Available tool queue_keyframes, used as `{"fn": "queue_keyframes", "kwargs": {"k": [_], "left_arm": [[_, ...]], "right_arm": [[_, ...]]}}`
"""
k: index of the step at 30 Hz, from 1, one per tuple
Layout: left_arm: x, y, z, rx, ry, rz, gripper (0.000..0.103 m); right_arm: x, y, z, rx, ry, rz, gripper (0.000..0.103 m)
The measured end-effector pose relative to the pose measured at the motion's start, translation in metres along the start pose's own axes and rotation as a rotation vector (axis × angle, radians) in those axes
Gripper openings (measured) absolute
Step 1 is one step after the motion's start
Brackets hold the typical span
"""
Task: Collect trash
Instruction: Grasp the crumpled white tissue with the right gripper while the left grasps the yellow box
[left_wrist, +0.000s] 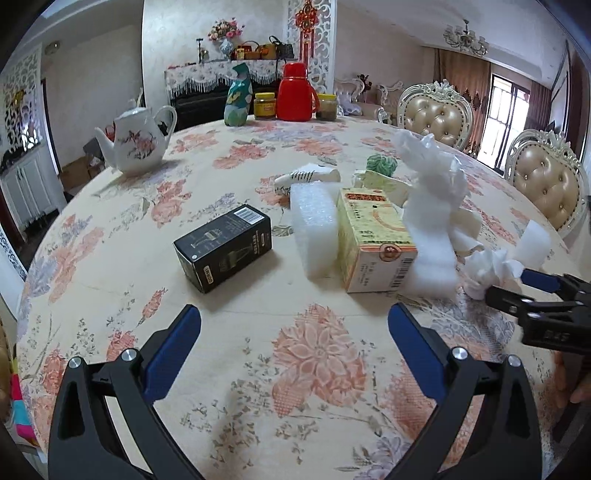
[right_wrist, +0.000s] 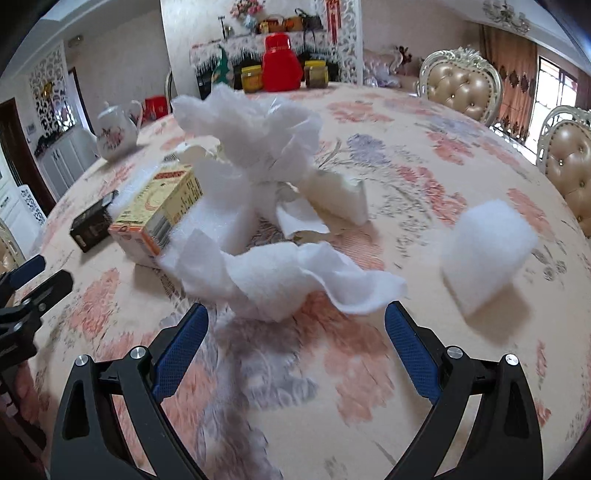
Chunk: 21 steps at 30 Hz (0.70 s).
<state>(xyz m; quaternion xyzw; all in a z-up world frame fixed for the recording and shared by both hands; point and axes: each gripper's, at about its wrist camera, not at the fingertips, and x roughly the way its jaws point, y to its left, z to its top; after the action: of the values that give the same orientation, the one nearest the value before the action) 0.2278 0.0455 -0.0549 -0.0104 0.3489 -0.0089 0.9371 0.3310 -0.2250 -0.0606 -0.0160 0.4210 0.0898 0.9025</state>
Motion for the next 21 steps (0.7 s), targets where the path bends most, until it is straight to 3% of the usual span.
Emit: {"fn": "queue_keyframes", "kwargs": {"k": [7, 9, 11, 16, 21], "left_arm": [[0.011, -0.005, 0.002, 0.005, 0.024, -0.036, 0.098], [0.014, -0.009, 0.002, 0.005, 0.032, -0.045, 0.098], [0.019, -0.015, 0.004, 0.015, 0.040, -0.042, 0.098], [0.026, -0.034, 0.014, 0.044, 0.035, -0.043, 0.097], [0.043, -0.056, 0.029, 0.050, 0.043, -0.045, 0.075]], "right_arm": [[0.020, 0.008, 0.017, -0.015, 0.017, 0.006, 0.088], [0.022, 0.005, 0.018, -0.008, 0.016, 0.051, 0.070], [0.019, 0.001, 0.019, 0.000, -0.002, 0.077, 0.044], [-0.002, -0.011, 0.013, 0.004, -0.069, 0.070, 0.042], [-0.018, -0.029, 0.005, 0.041, -0.100, 0.102, 0.042]]}}
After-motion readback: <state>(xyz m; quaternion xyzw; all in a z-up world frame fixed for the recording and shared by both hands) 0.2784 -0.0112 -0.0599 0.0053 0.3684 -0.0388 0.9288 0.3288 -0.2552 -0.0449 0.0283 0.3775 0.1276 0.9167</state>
